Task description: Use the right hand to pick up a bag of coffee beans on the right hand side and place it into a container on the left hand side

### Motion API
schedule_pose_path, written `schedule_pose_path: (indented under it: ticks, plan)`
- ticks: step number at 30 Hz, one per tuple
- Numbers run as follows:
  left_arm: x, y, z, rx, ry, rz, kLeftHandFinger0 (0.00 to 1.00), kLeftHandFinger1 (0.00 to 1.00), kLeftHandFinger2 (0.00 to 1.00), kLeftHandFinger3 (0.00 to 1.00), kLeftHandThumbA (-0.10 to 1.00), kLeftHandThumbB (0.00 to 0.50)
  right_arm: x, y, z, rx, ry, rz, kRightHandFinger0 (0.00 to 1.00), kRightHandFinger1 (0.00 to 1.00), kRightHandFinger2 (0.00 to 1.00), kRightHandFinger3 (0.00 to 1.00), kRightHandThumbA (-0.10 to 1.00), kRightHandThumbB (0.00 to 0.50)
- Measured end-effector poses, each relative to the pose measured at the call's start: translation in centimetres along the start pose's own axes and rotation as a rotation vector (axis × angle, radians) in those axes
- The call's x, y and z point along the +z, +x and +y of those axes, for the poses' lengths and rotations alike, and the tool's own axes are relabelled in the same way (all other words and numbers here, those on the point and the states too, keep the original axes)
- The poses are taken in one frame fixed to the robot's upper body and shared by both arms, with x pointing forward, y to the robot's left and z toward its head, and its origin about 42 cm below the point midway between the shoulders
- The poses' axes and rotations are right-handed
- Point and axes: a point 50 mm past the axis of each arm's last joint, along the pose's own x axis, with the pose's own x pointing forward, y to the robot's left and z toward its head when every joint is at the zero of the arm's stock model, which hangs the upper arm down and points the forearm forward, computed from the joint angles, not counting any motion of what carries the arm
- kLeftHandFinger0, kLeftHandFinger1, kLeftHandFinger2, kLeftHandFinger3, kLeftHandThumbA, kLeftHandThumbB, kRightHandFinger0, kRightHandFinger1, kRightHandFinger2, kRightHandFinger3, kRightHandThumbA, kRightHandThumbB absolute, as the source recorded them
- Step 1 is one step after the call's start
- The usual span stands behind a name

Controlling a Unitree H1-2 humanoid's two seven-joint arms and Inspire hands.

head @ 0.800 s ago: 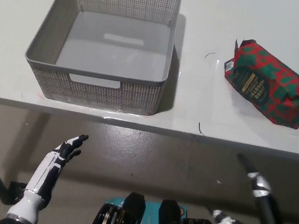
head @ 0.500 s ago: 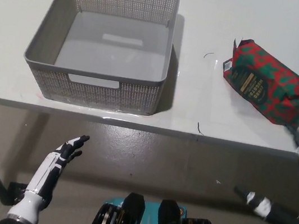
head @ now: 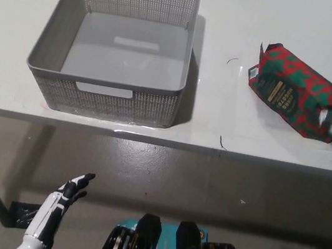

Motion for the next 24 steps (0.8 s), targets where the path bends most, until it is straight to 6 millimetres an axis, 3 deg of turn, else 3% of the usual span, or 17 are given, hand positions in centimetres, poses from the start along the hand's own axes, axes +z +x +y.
schedule_pose_path:
  ticks: [8, 13, 16, 18, 19, 21, 23, 24]
  plan:
    - [-0.2, -0.2, -0.1, 0.0, -0.003, 0.006, 1.0, 1.0, 1.0, 1.0, 1.0, 0.166, -1.5, 9.2, -1.4, 0.145, -0.053, 0.128, 1.0, 1.0, 1.0, 1.0, 1.0, 0.447]
    - [-0.2, -0.2, -0.2, -0.002, -0.005, 0.006, 1.0, 1.0, 1.0, 1.0, 1.0, 0.174, -3.5, 14.0, -1.2, 0.263, -0.057, 0.255, 1.0, 1.0, 1.0, 1.0, 1.0, 0.47]
    - [-0.2, -0.2, -0.3, -0.002, -0.005, 0.005, 1.0, 1.0, 1.0, 1.0, 1.0, 0.183, -4.5, 16.0, -0.7, 0.325, -0.048, 0.323, 1.0, 1.0, 1.0, 1.0, 1.0, 0.5]
    - [-0.2, -0.2, -0.3, -0.002, -0.005, 0.005, 1.0, 1.0, 1.0, 1.0, 1.0, 0.185, -5.2, 17.4, -0.4, 0.37, -0.031, 0.378, 1.0, 1.0, 1.0, 1.0, 1.0, 0.451]
    - [-0.2, -0.2, -0.3, -0.002, -0.005, 0.005, 1.0, 1.0, 1.0, 1.0, 1.0, 0.194, -5.6, 17.7, -0.2, 0.387, -0.018, 0.402, 1.0, 1.0, 1.0, 1.0, 1.0, 0.396]
    - [-0.2, -0.2, -0.3, -0.002, -0.005, 0.005, 1.0, 1.0, 1.0, 1.0, 1.0, 0.203, -6.6, 18.7, 0.2, 0.434, 0.021, 0.464, 1.0, 1.0, 1.0, 1.0, 1.0, 0.392]
    - [-0.1, -0.2, -0.3, -0.002, -0.005, 0.004, 1.0, 1.0, 1.0, 1.0, 1.0, 0.21, -7.3, 19.4, 0.5, 0.476, 0.062, 0.51, 1.0, 1.0, 1.0, 1.0, 1.0, 0.439]
    - [-0.1, -0.2, -0.3, -0.002, -0.004, 0.003, 1.0, 1.0, 1.0, 1.0, 1.0, 0.211, -7.7, 19.6, 0.6, 0.498, 0.084, 0.537, 1.0, 1.0, 1.0, 1.0, 1.0, 0.429]
